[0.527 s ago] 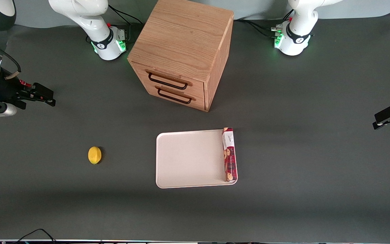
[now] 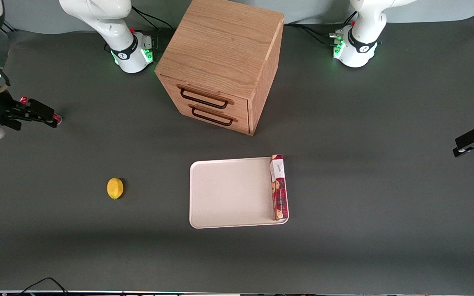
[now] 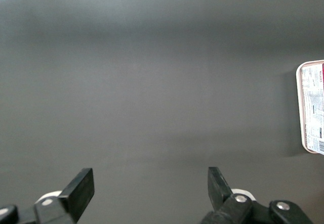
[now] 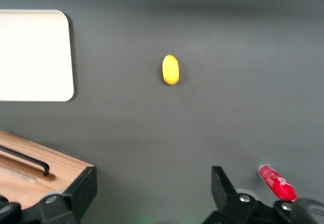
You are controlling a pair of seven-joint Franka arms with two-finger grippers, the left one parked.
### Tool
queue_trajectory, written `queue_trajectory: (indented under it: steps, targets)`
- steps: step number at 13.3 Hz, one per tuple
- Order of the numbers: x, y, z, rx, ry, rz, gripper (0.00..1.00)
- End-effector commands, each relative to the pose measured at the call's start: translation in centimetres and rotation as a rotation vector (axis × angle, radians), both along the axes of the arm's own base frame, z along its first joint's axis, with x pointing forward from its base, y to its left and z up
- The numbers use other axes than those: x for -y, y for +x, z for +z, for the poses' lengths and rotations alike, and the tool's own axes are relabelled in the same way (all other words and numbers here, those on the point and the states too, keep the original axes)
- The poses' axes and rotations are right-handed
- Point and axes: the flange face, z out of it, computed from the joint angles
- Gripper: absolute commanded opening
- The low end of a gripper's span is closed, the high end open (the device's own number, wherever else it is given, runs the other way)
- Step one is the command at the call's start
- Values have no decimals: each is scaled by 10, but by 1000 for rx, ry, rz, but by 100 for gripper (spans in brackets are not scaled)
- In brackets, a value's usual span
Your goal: Place coke bottle on tray
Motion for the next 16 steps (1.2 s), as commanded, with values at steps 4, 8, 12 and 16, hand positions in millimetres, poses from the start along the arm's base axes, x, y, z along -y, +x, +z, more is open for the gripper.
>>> queue_trajectory:
  steps: [4,8,12,16]
  targets:
    - [205,-71,-22,-156,-16,137,100]
    - [269,-128,-122,-139,-25,129,100]
    - [295,-180,-230,-108,-26,92,100]
    - [315,-217,-278,-64,-23,63,100]
